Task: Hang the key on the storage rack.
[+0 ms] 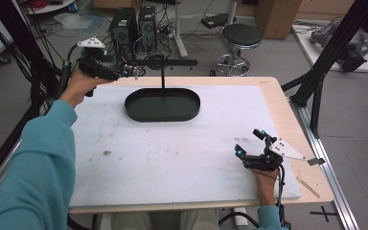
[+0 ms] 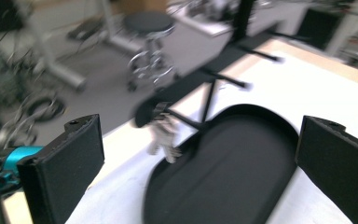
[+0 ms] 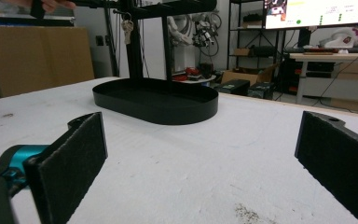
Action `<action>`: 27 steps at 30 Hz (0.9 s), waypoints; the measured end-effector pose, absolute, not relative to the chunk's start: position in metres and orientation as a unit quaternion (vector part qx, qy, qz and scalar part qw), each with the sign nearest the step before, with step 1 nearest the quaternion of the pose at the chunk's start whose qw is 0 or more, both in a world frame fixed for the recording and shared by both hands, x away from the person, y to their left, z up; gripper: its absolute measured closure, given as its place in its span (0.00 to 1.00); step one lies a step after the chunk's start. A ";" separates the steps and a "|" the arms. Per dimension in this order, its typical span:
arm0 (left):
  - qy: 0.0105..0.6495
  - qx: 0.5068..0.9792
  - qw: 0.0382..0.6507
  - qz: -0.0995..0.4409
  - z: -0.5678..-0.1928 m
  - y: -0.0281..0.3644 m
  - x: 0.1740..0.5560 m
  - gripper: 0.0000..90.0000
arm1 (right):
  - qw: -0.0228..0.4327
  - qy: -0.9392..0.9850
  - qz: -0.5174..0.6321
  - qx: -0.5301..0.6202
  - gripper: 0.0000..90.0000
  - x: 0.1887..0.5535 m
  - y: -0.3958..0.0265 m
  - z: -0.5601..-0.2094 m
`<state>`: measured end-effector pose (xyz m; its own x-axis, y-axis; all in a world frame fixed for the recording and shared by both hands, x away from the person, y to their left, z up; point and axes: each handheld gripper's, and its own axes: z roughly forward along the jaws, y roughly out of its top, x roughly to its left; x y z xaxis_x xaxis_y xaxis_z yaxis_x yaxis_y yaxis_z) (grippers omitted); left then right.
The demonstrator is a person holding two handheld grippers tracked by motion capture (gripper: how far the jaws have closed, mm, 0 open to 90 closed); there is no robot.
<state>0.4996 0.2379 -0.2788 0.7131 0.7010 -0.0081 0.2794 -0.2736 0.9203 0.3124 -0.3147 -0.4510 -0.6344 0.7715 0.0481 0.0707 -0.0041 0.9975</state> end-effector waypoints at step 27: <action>0.261 0.691 0.629 0.242 -0.396 0.295 0.328 0.02 | 0.283 0.652 0.624 0.325 0.01 0.313 -0.313 -0.451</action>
